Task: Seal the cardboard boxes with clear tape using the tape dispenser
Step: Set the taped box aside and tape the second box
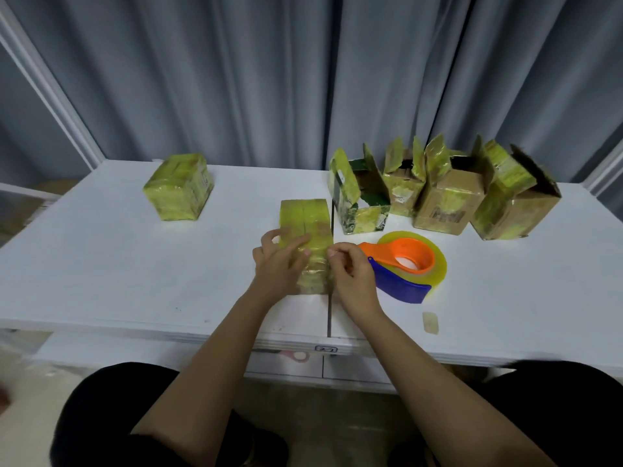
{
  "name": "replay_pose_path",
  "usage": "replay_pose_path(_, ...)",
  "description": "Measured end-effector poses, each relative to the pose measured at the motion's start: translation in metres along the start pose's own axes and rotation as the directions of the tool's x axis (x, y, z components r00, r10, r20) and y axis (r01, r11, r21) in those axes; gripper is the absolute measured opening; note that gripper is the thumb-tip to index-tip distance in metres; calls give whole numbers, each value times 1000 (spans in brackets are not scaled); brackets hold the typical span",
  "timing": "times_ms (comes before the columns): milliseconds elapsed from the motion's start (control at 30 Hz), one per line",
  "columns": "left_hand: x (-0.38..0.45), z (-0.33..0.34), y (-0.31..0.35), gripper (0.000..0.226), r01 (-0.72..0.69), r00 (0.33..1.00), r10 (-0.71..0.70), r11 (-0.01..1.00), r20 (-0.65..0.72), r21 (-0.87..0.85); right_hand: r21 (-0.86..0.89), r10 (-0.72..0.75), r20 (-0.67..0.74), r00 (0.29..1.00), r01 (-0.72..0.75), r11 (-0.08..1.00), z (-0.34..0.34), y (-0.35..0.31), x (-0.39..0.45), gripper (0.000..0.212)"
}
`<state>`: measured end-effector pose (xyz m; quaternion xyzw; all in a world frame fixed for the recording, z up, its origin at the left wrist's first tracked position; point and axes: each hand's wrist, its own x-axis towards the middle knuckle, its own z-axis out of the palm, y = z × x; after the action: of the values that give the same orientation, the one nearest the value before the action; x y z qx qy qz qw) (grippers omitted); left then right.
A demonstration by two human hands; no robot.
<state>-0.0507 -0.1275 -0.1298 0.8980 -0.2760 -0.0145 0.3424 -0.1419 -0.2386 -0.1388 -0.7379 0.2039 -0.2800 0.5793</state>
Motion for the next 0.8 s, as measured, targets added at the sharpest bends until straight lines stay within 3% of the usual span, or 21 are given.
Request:
replay_pose_path(67, -2, 7, -5, 42, 36, 997, -51, 974, -62, -223, 103, 87, -28, 996, -83, 991, 9, 4, 1, 4)
replay_pose_path(133, -7, 11, -10, 39, 46, 984, -126, 857, -123, -513, 160, 91, -68, 994, -79, 984, 12, 9, -1, 4)
replay_pose_path(233, -24, 10, -14, 18, 59, 947, -250, 753, -203, -655, 181, 84, -117, 990, -62, 982, 13, 15, -11, 3)
replay_pose_path(400, -53, 24, -26, 35, 20, 954, -201, 783, -222, -621, 75, 2, -90, 996, 5, 997, 21, 25, -39, 30)
replay_pose_path(533, -55, 32, -26, 40, -3, 942, -213, 766, -258, -643, 9, -68, -145, 987, 70, 998, 20, 32, -35, 34)
replay_pose_path(633, -52, 36, -25, 39, -54, 930, -138, 864, -339, -500, -138, -131, -195, 972, 105, 985, 18, 34, -29, 35)
replay_pose_path(733, -47, 32, -35, 41, -156, 943, 44, 935, -331, -319, -228, -186, -59, 981, 168, 959, 5, 34, -25, 40)
replay_pose_path(800, -46, 26, -40, 43, -181, 949, 96, 946, -302, -270, -194, -125, 42, 991, 131, 972, -4, 27, -21, 41)
